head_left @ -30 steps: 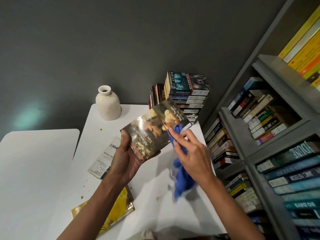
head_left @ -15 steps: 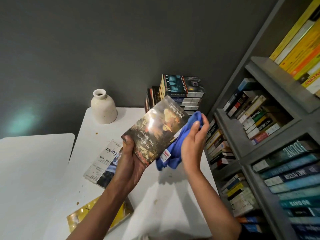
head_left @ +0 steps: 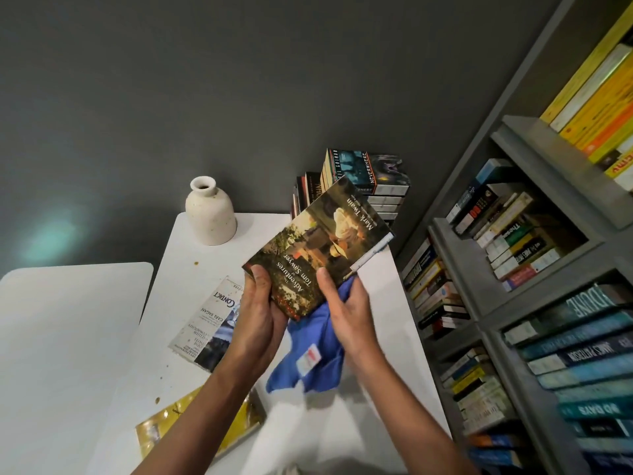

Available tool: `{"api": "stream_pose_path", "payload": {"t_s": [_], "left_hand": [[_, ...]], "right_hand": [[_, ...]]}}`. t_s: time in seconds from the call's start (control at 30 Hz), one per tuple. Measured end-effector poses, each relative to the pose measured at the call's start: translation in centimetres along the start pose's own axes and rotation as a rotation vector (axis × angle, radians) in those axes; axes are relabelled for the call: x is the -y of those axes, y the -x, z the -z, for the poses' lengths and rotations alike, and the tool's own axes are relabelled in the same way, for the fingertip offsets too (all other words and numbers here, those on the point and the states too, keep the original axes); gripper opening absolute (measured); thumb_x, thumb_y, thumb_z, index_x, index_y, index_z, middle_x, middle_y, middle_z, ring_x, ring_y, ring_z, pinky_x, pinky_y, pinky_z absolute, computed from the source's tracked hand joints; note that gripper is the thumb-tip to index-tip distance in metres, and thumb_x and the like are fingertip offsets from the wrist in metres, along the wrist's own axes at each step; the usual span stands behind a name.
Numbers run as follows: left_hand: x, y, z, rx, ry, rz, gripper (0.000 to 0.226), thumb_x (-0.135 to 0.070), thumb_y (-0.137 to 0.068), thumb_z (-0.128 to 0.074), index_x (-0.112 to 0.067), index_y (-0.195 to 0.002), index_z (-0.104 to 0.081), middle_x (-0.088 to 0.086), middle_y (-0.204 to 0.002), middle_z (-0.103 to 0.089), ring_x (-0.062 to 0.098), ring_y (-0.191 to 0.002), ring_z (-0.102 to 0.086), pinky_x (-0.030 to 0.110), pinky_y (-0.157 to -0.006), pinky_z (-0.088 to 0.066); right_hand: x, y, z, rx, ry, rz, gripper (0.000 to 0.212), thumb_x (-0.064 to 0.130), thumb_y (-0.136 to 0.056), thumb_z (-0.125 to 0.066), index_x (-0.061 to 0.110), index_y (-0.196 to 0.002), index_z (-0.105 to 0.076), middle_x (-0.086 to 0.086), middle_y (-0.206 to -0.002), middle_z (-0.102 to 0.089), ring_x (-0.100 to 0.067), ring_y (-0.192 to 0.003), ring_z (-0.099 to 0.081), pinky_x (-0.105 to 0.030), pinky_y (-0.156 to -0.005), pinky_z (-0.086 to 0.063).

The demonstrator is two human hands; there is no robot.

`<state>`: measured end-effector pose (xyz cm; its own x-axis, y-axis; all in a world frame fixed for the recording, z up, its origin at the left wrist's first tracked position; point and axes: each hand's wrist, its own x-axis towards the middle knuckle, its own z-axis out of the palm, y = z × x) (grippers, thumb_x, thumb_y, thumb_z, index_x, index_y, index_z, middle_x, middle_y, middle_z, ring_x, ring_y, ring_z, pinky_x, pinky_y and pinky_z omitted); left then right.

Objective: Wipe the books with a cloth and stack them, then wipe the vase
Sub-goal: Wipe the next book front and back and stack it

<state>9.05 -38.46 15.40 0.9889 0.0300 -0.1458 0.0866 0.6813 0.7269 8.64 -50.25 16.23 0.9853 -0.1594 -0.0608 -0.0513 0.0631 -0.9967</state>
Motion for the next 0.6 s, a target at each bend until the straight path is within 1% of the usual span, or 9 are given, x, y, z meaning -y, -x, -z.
{"api": "stream_pose_path", "payload": {"t_s": [0.07,0.1,0.2,0.27,0.33,0.4,0.47,0.53,0.6], "left_hand": [[-0.3,-0.2,0.5,0.024,-0.032,0.001,0.046,-0.037,-0.093,-0.036,-0.017,-0.132,-0.047,0.002,-0.13,-0.063,0.015,-0.12,-0.059,0.025,-0.087,-0.054],[-0.5,-0.2,0.6,0.033,-0.052,0.016,0.044,-0.038,-0.092,-0.036,-0.018,-0.129,-0.049,0.001,-0.127,-0.065,0.015,-0.119,-0.06,0.025,-0.085,-0.055],[-1.0,-0.5,1.1,0.049,-0.182,0.105,0.047,-0.044,-0.091,-0.035,-0.024,-0.133,-0.046,0.0,-0.132,-0.062,0.015,-0.119,-0.06,0.029,-0.089,-0.055],[-0.9,-1.1,1.5,0.048,-0.309,0.217,0.056,-0.054,-0.093,-0.03,-0.03,-0.142,-0.036,0.005,-0.137,-0.057,0.018,-0.118,-0.06,0.038,-0.095,-0.051],[-1.2,-1.3,1.5,-0.002,-0.297,0.369,0.065,-0.062,-0.093,-0.025,-0.03,-0.148,-0.029,0.015,-0.133,-0.058,0.026,-0.114,-0.062,0.049,-0.094,-0.049],[-1.8,-1.4,1.3,-0.041,-0.206,0.487,0.078,-0.069,-0.089,-0.024,-0.016,-0.142,-0.042,0.022,-0.124,-0.063,0.034,-0.108,-0.066,0.054,-0.087,-0.052],[-2.5,-1.4,0.8,-0.036,-0.168,0.538,0.077,-0.069,-0.092,-0.024,-0.008,-0.119,-0.063,0.021,-0.111,-0.07,0.031,-0.095,-0.071,0.051,-0.083,-0.053],[-2.9,-1.4,0.4,-0.011,-0.125,0.564,0.06,-0.056,-0.097,-0.033,-0.009,-0.105,-0.07,0.017,-0.104,-0.073,0.027,-0.083,-0.073,0.043,-0.077,-0.057],[-2.9,-1.3,0.2,-0.021,-0.089,0.575,0.043,-0.04,-0.099,-0.04,-0.007,-0.11,-0.065,0.017,-0.104,-0.073,0.027,-0.082,-0.074,0.038,-0.071,-0.06]], "right_hand": [[1.2,-1.4,1.7,-0.011,-0.102,0.001,0.042,0.031,-0.075,-0.075,0.016,-0.112,-0.063,0.0,-0.112,-0.07,-0.017,-0.108,-0.065,-0.036,-0.099,-0.048],[1.9,-2.0,2.6,-0.001,-0.16,-0.008,0.045,0.031,-0.071,-0.08,0.015,-0.11,-0.064,-0.004,-0.111,-0.071,-0.022,-0.107,-0.065,-0.041,-0.097,-0.049],[2.6,-3.1,4.3,0.05,-0.243,-0.013,0.066,0.038,-0.056,-0.089,0.013,-0.111,-0.063,-0.006,-0.107,-0.071,-0.026,-0.1,-0.068,-0.039,-0.087,-0.054],[2.5,-2.9,4.5,0.051,-0.252,0.04,0.054,0.022,-0.061,-0.085,0.01,-0.108,-0.061,-0.001,-0.097,-0.073,-0.016,-0.089,-0.069,-0.027,-0.077,-0.055],[2.0,-2.4,4.5,0.075,-0.138,0.139,0.037,-0.002,-0.067,-0.076,0.006,-0.1,-0.062,-0.004,-0.091,-0.068,-0.009,-0.086,-0.066,-0.019,-0.074,-0.052],[1.6,-1.7,4.5,0.17,0.029,0.291,0.026,-0.014,-0.074,-0.069,-0.004,-0.097,-0.064,-0.005,-0.093,-0.061,-0.005,-0.089,-0.064,-0.016,-0.077,-0.049],[1.2,-1.2,4.5,0.257,0.09,0.355,0.019,-0.02,-0.08,-0.06,-0.01,-0.095,-0.065,-0.005,-0.094,-0.057,-0.007,-0.089,-0.064,-0.017,-0.078,-0.049],[1.1,-0.7,4.3,0.298,0.154,0.394,0.024,-0.015,-0.081,-0.061,0.003,-0.094,-0.073,-0.007,-0.099,-0.053,-0.014,-0.094,-0.062,-0.024,-0.085,-0.049],[0.9,-0.5,4.5,0.331,0.297,0.416,0.034,-0.007,-0.077,-0.071,0.023,-0.093,-0.075,-0.001,-0.104,-0.048,-0.017,-0.095,-0.059,-0.026,-0.089,-0.049]]}}
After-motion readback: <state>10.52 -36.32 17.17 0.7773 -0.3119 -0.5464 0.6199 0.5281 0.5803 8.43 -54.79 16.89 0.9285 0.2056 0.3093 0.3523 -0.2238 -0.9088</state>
